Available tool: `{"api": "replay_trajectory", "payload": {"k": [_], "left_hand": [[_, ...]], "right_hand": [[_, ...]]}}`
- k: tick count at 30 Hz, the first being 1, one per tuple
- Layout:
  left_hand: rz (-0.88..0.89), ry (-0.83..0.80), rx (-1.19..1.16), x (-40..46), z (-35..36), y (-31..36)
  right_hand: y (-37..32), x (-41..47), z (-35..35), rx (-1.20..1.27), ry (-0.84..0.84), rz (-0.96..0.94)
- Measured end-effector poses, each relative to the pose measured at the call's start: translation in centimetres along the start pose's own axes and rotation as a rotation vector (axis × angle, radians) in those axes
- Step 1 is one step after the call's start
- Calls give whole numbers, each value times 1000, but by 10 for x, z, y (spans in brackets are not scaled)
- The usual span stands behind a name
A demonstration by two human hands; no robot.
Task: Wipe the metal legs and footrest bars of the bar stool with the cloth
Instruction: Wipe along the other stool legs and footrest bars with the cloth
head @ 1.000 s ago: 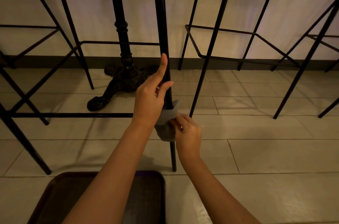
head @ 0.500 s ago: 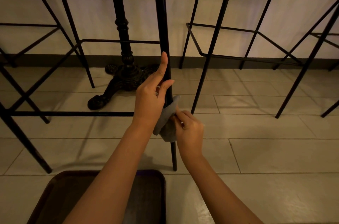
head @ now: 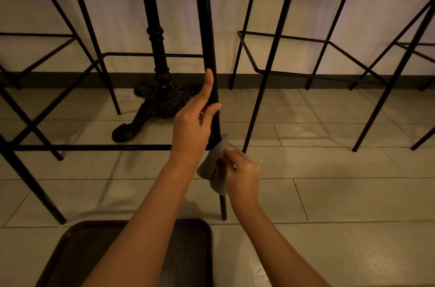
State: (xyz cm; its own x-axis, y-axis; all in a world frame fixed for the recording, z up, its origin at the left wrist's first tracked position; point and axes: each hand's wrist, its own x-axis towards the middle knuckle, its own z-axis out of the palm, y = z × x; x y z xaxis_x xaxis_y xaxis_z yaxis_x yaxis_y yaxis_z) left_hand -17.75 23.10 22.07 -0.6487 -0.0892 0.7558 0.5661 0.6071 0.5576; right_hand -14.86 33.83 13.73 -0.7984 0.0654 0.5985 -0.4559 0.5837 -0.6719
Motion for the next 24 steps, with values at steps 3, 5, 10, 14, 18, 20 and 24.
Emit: {"api": "replay_trajectory", "payload": {"k": [3, 5, 10, 14, 18, 20, 24], "left_hand": [[-12, -3, -5, 0, 0, 0], [-4, -5, -7, -1, 1, 0], [23, 4, -7, 0, 1, -2], [35, 13, -21, -1, 3, -3], [39, 34, -11, -2, 5, -4], [41, 37, -10, -2, 5, -4], [36, 44, -10, -3, 5, -3]], "right_hand": [[-8, 4, -1, 14, 14, 35], [-15, 7, -1, 14, 39, 1], [-25, 12, -4, -10, 35, -73], [-15, 5, -6, -80, -82, -125], [-6, -5, -6, -57, -83, -139], [-4, -10, -6, -59, -96, -121], [-4, -7, -3, -5, -63, -74]]}}
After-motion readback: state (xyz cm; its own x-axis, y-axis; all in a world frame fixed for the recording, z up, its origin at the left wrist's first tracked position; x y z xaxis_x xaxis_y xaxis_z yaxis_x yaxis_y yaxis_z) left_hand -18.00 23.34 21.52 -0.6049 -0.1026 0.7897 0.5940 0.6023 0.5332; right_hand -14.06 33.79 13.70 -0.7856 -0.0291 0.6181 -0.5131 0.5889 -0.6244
